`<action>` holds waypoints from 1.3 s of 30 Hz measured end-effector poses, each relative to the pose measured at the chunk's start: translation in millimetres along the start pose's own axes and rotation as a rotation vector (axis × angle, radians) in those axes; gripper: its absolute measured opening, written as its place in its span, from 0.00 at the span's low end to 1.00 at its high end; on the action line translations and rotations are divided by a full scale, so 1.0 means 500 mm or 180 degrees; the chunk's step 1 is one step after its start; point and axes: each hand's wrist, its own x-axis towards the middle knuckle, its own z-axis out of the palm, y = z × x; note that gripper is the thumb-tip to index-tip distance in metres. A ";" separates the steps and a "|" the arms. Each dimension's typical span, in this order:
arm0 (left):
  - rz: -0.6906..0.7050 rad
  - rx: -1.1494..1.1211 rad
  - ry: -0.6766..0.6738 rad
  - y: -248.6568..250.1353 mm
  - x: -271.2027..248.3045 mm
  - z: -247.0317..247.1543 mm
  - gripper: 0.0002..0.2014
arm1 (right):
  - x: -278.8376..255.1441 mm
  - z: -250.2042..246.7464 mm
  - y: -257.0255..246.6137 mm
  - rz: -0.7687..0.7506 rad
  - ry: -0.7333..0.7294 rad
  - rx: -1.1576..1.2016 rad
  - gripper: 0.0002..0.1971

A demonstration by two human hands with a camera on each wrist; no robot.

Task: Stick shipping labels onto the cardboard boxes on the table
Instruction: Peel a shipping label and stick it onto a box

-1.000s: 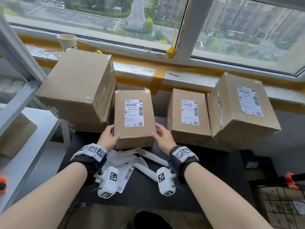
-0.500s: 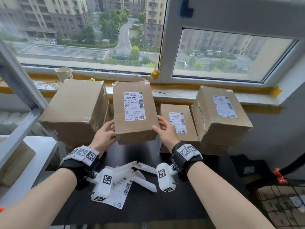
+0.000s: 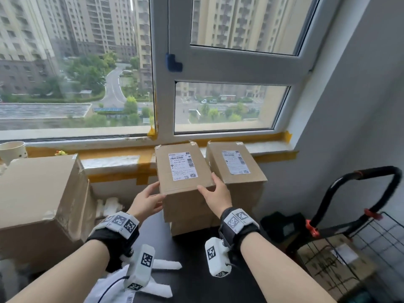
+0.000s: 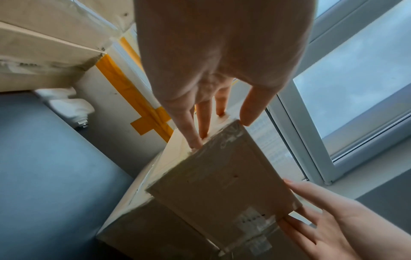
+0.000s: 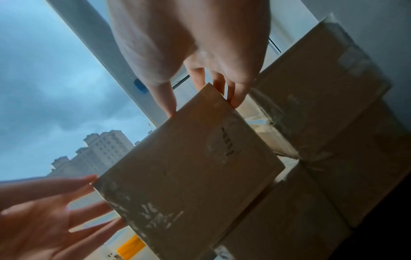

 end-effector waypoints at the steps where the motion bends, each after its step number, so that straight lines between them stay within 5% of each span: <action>1: -0.0016 0.0029 -0.0018 0.001 0.004 0.008 0.28 | 0.003 -0.004 0.004 0.0031 0.0028 -0.0081 0.33; 15: 0.0001 0.0472 0.0170 -0.010 0.060 0.046 0.27 | 0.025 -0.005 0.038 -0.0452 -0.0131 -0.1383 0.23; 19: 0.0185 0.1595 0.0264 -0.015 0.067 0.042 0.24 | 0.014 -0.006 0.035 -0.0542 -0.0159 -0.1610 0.23; 23: 0.0238 0.3096 0.0466 0.027 0.041 0.023 0.25 | -0.002 0.008 -0.001 -0.1117 -0.0190 -0.2170 0.21; 31: 0.0885 0.4660 0.0962 0.052 -0.064 -0.118 0.15 | -0.049 0.125 -0.108 -0.1841 -0.0531 -0.2403 0.19; 39: 0.0213 0.4924 0.1617 0.041 -0.185 -0.318 0.14 | -0.114 0.308 -0.223 -0.2610 -0.0987 -0.2455 0.19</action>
